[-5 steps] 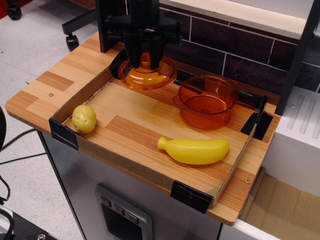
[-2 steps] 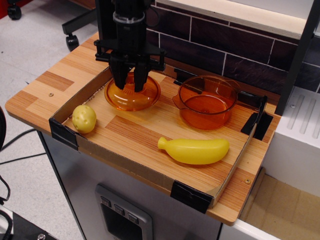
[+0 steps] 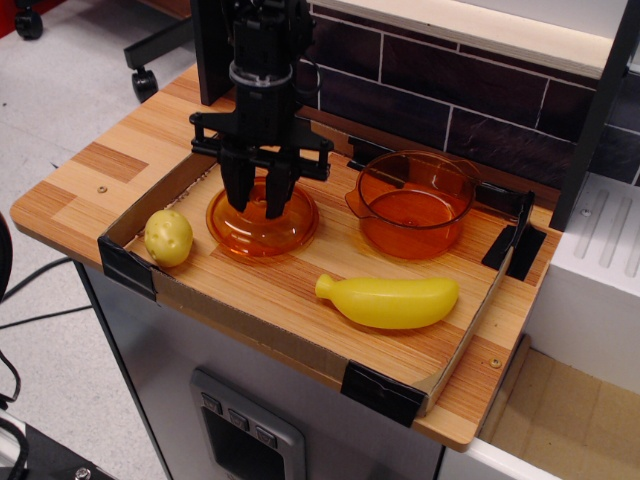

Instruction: Take lid off pot

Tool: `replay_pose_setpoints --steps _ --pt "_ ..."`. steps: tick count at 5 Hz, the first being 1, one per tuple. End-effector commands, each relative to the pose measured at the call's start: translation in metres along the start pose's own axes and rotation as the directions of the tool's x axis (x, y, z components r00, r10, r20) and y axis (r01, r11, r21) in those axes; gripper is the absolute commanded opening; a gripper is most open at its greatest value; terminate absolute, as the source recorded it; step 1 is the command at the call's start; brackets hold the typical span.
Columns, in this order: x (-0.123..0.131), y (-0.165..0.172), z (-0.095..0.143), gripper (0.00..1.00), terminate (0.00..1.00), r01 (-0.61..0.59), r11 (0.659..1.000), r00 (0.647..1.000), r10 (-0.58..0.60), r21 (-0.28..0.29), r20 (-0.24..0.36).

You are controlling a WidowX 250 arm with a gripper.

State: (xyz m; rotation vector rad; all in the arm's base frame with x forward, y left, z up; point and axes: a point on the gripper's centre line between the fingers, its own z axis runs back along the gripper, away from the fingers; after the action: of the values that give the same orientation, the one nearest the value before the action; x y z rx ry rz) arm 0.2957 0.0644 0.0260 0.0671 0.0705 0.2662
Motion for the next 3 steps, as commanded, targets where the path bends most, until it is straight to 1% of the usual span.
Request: replay_pose_setpoints --steps 1,2,3 --pt "0.008 -0.002 0.035 1.0 0.0 -0.014 0.998 0.998 0.017 -0.057 0.06" --pt "0.013 -0.001 0.06 1.0 0.0 -0.092 0.993 0.987 0.101 -0.077 0.123" --pt "0.013 0.001 0.097 1.0 0.0 -0.131 0.984 0.978 0.148 -0.12 0.147"
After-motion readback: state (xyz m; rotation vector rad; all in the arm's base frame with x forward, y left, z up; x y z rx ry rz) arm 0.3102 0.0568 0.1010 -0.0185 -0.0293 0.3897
